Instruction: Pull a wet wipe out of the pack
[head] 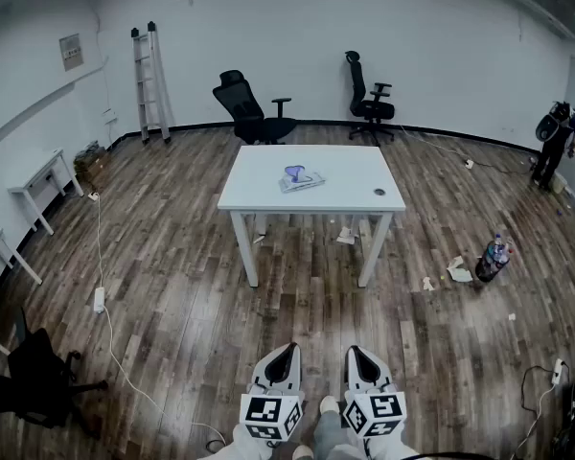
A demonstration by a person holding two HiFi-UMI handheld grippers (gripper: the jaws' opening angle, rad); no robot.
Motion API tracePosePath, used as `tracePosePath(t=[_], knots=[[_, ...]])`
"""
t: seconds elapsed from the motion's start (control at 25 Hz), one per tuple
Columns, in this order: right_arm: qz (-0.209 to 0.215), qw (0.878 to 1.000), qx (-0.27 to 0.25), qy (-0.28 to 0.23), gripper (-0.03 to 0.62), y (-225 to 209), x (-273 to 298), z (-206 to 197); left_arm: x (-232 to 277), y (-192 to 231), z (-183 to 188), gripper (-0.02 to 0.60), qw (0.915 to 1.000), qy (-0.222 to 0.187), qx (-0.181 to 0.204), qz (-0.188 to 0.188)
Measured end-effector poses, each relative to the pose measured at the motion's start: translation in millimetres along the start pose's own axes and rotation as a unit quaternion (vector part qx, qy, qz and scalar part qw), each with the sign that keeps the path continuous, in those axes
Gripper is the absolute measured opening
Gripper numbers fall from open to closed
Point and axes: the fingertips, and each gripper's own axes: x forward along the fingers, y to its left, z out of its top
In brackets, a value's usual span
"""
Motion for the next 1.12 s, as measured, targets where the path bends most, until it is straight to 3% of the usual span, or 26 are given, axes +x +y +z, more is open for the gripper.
tracePosePath(t=[0.48,1.12], knots=[[0.005,1.000,0.004,-0.011,0.009,-23.9,51.7,15.3,51.5,16.8,3.2,-0.003,1.0000,0.001,0.007,0.006],[0.026,1.000,0.000,0.004,0.009,-89.5,147.4,42.6,168.7,25.3,3.8,-0.003,0.9997,0.005,0.006,0.023]])
